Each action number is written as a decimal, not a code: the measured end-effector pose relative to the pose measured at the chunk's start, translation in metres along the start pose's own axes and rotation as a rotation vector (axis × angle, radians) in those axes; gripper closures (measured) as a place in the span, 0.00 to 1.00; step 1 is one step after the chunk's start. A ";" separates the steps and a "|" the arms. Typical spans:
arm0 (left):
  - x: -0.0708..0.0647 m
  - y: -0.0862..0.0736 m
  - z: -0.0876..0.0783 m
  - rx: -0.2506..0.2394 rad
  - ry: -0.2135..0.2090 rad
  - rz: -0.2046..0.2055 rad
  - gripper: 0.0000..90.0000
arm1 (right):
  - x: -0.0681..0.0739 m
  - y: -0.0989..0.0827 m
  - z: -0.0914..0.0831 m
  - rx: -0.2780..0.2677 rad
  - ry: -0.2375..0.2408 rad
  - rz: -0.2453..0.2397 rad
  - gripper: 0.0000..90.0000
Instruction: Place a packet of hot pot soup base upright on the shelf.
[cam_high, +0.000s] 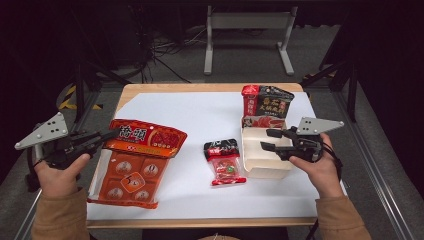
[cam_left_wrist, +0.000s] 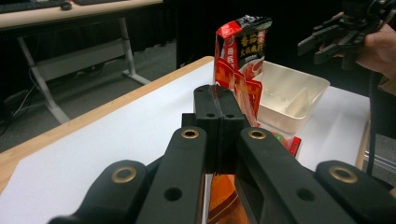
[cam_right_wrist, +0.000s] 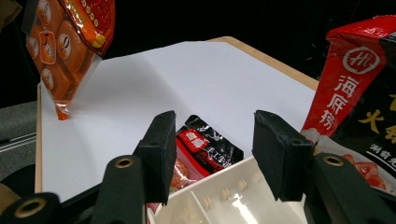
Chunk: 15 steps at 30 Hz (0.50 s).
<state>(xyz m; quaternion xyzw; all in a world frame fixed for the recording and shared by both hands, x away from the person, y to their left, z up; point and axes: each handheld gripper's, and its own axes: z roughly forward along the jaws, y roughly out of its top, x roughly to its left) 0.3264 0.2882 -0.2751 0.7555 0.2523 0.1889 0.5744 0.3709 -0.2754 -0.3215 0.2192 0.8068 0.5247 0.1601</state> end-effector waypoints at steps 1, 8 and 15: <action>0.000 0.000 0.000 0.000 0.000 0.000 1.00 | 0.000 0.000 0.000 0.000 0.000 0.000 0.55; -0.017 0.010 -0.005 -0.003 -0.046 0.055 1.00 | 0.002 0.000 0.004 0.003 0.019 0.002 0.55; -0.034 0.021 -0.008 -0.031 -0.075 0.111 1.00 | 0.007 0.006 0.009 -0.013 0.049 -0.003 0.55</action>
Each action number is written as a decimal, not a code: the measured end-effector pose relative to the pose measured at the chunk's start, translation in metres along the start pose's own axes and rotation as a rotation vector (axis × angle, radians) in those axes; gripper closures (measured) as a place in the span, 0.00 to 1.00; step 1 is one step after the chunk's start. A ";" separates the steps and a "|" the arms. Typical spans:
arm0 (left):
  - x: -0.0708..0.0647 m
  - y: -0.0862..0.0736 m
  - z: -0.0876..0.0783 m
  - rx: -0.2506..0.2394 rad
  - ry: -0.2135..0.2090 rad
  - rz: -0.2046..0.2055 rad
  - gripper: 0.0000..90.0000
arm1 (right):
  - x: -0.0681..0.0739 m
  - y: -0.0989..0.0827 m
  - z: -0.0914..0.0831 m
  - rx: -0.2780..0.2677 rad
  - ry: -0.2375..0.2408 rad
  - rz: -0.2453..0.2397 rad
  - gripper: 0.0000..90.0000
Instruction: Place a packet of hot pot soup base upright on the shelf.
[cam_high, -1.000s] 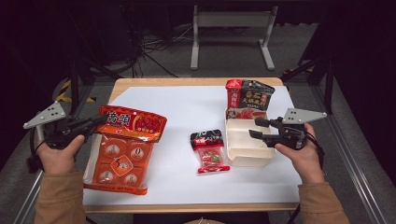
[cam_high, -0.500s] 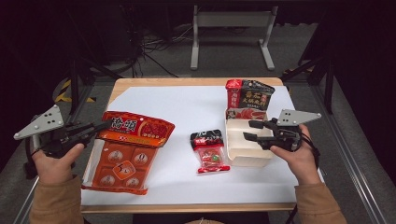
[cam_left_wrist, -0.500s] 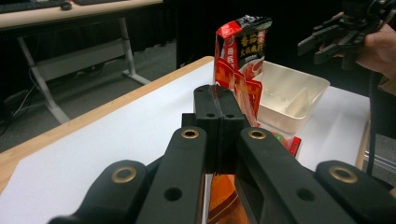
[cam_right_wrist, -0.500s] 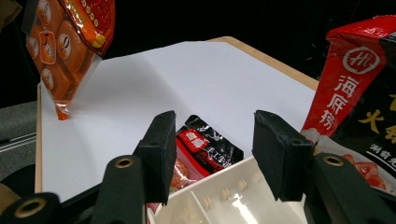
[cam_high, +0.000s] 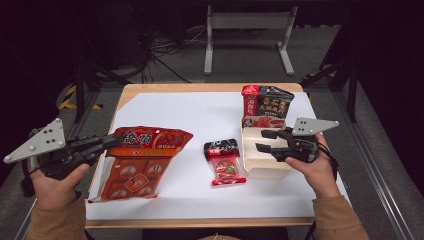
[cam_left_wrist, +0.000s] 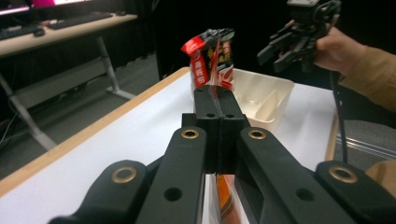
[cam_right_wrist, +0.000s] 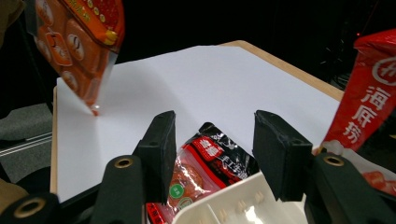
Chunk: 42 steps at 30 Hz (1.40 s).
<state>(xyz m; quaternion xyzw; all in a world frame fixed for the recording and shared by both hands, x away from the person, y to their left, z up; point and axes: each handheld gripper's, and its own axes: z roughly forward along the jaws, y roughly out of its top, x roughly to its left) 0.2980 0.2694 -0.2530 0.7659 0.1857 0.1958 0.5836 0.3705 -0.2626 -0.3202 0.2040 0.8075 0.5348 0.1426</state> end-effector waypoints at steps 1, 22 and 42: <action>-0.002 0.001 0.001 0.000 0.003 0.009 1.00 | 0.002 0.003 0.004 -0.001 0.009 -0.008 0.54; -0.014 0.016 0.034 -0.067 -0.068 0.033 1.00 | 0.036 0.040 0.068 -0.182 0.168 -0.037 0.47; -0.020 0.018 0.065 -0.098 -0.134 0.031 1.00 | 0.045 0.046 0.110 -0.242 0.292 0.008 0.48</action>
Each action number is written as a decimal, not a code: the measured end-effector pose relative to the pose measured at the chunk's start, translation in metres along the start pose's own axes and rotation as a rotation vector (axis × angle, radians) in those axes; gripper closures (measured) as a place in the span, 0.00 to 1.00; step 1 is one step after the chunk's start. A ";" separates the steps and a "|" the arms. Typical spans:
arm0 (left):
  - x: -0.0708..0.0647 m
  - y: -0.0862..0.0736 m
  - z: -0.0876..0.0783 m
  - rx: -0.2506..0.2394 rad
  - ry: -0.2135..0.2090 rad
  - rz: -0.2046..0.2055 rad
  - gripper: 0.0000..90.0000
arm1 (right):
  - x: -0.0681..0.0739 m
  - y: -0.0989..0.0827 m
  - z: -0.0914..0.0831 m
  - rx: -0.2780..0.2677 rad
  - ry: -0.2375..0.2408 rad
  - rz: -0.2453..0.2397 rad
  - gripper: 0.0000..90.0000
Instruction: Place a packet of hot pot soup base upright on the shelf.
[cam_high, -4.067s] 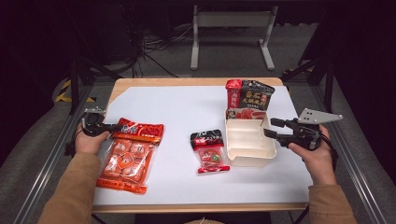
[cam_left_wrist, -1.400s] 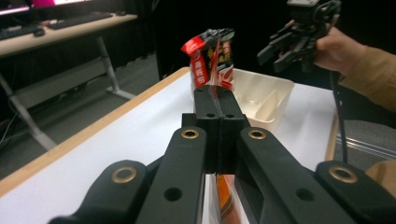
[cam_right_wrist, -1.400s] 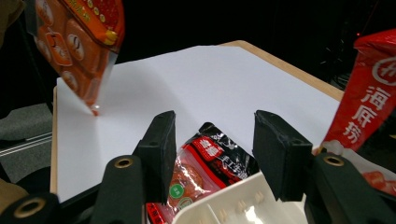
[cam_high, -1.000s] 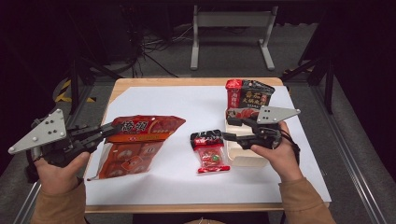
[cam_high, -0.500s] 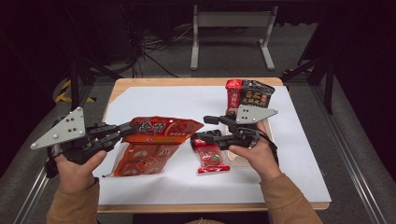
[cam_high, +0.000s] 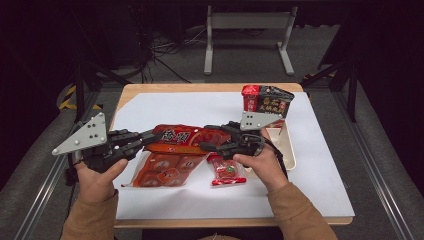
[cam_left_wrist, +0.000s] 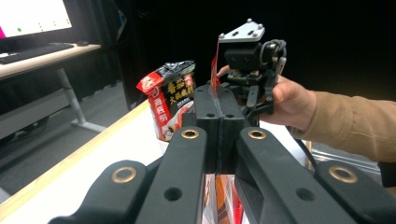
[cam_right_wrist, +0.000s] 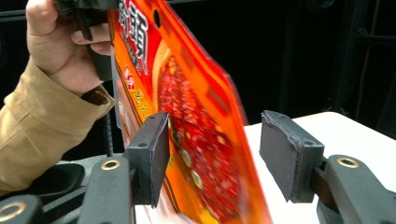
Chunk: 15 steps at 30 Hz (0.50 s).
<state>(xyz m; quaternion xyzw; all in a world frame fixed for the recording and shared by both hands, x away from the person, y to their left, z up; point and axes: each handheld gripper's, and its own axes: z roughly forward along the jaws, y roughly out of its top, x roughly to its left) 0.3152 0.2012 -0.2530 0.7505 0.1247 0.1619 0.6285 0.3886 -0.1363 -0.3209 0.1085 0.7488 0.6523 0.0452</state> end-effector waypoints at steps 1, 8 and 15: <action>-0.001 0.000 0.001 0.001 -0.005 0.000 1.00 | 0.002 0.000 0.003 0.003 0.024 -0.004 0.50; -0.001 0.000 0.001 -0.012 -0.006 -0.003 1.00 | 0.004 -0.001 0.006 0.021 0.069 -0.020 0.72; 0.000 0.000 -0.001 -0.031 -0.006 -0.004 1.00 | 0.007 0.008 -0.003 -0.001 0.112 -0.043 0.98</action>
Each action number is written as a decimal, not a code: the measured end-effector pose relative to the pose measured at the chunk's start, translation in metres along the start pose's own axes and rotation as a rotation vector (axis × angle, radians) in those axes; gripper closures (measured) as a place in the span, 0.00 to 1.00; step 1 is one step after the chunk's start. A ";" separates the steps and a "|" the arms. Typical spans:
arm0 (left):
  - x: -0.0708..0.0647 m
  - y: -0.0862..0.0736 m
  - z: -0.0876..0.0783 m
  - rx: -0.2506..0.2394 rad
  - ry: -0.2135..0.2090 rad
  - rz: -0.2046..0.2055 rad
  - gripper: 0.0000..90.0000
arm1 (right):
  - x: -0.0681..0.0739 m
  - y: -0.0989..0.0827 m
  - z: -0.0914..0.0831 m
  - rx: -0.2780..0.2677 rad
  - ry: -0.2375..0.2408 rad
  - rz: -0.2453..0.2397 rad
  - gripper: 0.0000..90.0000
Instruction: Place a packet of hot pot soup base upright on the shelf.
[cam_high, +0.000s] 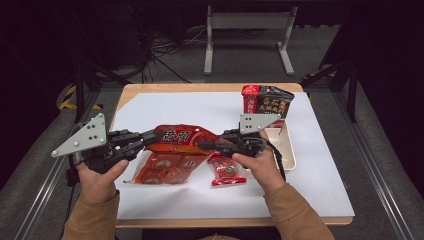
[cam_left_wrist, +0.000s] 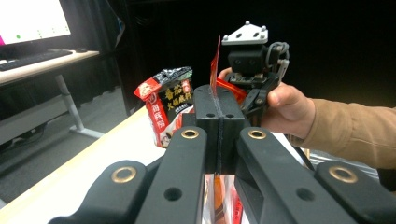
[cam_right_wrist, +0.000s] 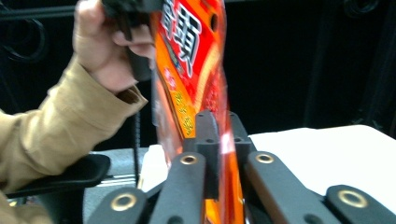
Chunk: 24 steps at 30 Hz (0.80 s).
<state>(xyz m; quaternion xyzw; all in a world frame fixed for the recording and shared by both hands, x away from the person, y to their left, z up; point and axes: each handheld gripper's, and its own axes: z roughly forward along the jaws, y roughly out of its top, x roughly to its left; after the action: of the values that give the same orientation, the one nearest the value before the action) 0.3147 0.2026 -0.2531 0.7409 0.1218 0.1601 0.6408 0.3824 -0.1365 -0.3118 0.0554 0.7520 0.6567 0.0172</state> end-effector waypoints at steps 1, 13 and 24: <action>0.000 0.000 0.000 -0.004 -0.002 -0.006 1.00 | 0.001 0.002 -0.001 0.001 0.003 0.003 0.98; 0.008 -0.006 -0.001 -0.036 -0.008 -0.045 1.00 | 0.010 0.026 -0.011 0.058 -0.016 -0.021 0.99; 0.015 -0.012 0.002 -0.010 0.039 -0.083 0.89 | 0.020 0.051 -0.021 0.168 -0.069 -0.045 1.00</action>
<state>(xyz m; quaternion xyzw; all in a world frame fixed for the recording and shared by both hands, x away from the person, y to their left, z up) 0.3298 0.2084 -0.2639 0.7288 0.1640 0.1482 0.6481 0.3636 -0.1488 -0.2571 0.0623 0.8043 0.5886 0.0528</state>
